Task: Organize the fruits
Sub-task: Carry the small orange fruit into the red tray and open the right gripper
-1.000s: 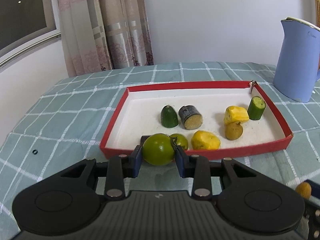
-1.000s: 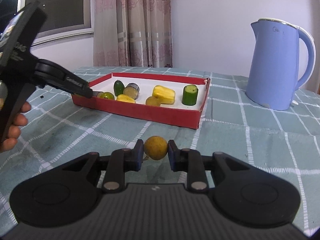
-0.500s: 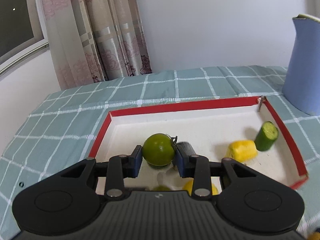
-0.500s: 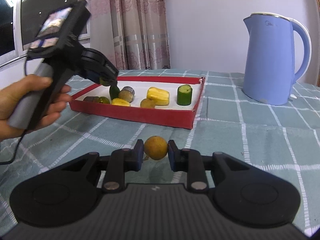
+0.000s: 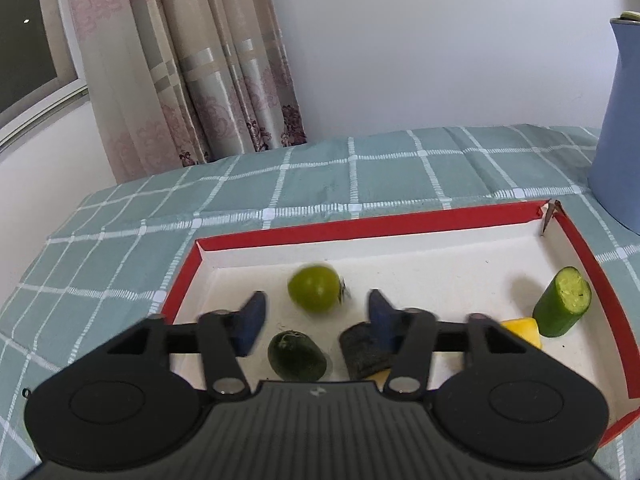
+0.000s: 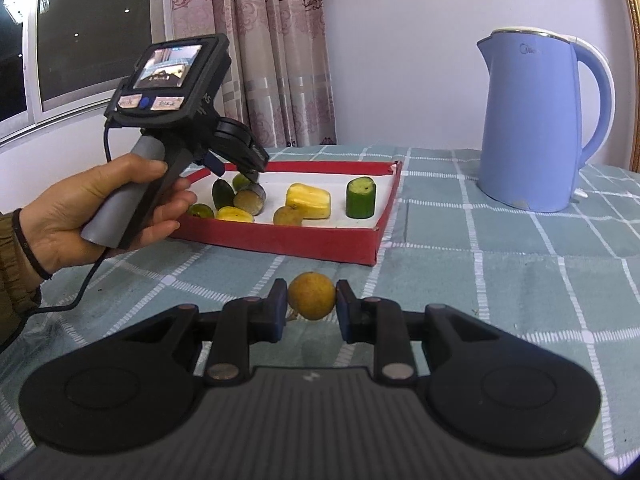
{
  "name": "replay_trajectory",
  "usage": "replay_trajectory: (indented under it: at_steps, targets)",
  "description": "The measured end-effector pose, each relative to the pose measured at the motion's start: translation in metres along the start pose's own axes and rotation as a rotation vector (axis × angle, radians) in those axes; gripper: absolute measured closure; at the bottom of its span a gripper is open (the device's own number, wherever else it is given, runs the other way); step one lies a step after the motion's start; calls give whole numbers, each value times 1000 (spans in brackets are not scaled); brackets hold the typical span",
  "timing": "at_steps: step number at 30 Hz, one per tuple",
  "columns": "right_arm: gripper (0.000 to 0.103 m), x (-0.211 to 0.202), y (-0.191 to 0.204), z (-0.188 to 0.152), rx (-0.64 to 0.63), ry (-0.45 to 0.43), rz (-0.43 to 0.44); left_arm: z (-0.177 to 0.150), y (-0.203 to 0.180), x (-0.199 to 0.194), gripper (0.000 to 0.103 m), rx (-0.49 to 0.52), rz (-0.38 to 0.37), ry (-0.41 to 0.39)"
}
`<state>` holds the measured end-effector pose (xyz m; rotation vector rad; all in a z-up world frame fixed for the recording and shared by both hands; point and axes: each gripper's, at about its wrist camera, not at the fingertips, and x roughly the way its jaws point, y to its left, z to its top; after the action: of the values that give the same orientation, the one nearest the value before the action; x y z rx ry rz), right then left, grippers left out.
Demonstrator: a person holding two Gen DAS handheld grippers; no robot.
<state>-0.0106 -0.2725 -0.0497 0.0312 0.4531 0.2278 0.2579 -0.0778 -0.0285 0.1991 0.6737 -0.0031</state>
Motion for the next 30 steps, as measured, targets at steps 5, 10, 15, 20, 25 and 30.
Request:
replay_trajectory:
  at_steps: [5,10,15,20,25,30]
  targets:
    - [78,0,0,0,6,-2,6,-3,8,-16,40,-27,-7,-37]
    - [78,-1,2,4,7,-11,11,-22,24,-51,40,-56,22,-85]
    - [78,-1,10,13,-17,-17,20,-52,41,-76,40,-100,-6,-66]
    - [78,-3,22,28,-69,-35,15,-77,58,-95,39,-142,-3,-57]
    - [78,2,27,41,-89,-51,8,-89,72,-111,34,-148,23,-69]
    - [78,12,30,55,-97,-63,6,-100,77,-119,33,-143,20,-55]
